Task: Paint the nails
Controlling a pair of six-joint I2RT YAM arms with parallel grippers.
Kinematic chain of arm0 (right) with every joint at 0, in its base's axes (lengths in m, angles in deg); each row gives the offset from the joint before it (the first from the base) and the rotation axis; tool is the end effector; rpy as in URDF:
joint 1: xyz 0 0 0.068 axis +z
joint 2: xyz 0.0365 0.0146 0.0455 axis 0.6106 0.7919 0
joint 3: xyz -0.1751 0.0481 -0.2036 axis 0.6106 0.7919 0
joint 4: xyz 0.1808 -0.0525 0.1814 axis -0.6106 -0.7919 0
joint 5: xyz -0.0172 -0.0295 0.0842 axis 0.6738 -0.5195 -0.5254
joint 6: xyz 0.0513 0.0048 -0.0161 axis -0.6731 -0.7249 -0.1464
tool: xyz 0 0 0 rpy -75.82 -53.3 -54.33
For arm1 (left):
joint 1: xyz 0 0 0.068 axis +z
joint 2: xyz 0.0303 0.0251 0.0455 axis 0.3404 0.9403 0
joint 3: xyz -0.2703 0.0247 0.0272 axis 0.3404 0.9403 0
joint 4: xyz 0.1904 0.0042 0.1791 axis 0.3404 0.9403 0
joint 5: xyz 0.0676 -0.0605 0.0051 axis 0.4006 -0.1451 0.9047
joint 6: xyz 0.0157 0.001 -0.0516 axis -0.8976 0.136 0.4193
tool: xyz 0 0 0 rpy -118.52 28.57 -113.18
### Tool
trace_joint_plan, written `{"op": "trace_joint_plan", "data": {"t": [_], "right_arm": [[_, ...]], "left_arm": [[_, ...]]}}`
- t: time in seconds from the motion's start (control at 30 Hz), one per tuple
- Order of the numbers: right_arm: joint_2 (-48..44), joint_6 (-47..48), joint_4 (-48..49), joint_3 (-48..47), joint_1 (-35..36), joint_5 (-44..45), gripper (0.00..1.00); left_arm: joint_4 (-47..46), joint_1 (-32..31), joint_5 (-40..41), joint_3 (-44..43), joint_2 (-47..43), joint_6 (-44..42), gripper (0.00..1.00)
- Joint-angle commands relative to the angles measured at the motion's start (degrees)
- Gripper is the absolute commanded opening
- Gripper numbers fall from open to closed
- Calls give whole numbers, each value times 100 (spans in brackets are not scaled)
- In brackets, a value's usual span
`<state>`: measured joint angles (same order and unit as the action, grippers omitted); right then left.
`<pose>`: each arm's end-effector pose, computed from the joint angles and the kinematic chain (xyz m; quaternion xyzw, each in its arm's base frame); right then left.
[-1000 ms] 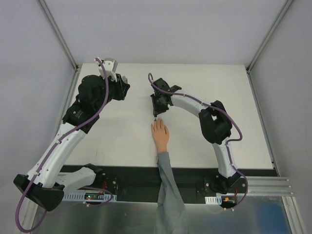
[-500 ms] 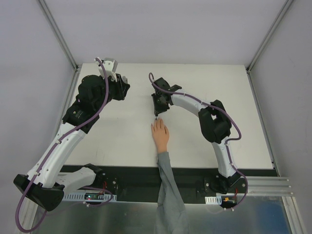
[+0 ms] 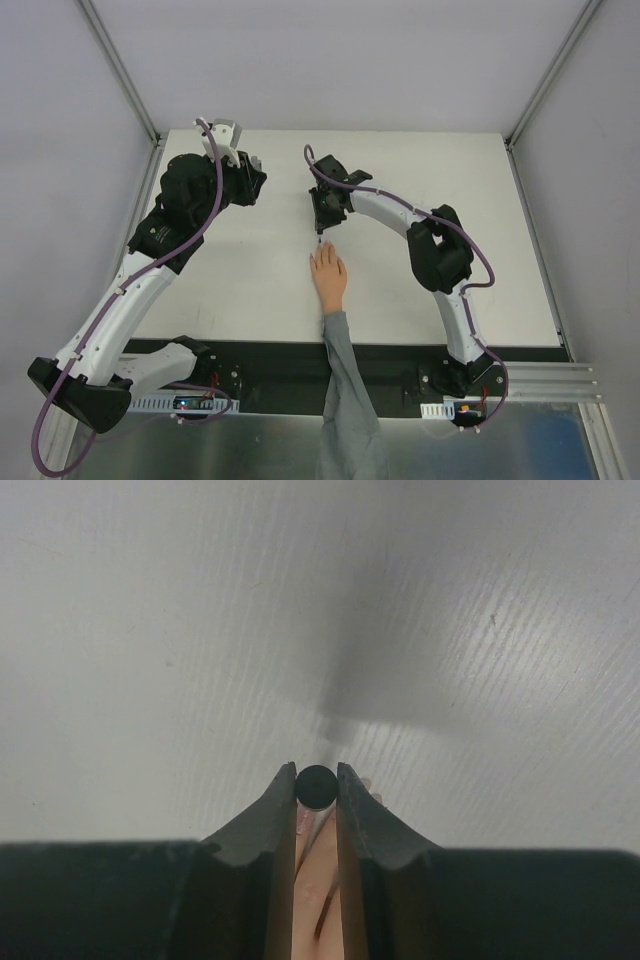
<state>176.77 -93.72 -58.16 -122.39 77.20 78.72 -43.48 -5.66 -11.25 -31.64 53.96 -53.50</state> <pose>0.3771 0.3127 0.2005 -0.2664 0.9136 0.1330 0.2769 0.2063 -0.0994 0.4322 0.1082 0.7237 -0.2115 0.6480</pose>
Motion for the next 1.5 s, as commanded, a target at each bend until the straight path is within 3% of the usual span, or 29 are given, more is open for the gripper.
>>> {"op": "trace_joint_plan", "data": {"t": [0.0, 1.03, 1.47], "right_arm": [[-264, -69, -141, 59, 24, -48, 0], [-615, 36, -194, 201, 174, -48, 0], [-317, 37, -194, 52, 156, -118, 0]], "left_arm": [[-144, -28, -4, -189, -46, -79, 0], [-152, -28, -4, -180, -55, -88, 0], [-144, -28, -30, -189, -73, -97, 0]]}}
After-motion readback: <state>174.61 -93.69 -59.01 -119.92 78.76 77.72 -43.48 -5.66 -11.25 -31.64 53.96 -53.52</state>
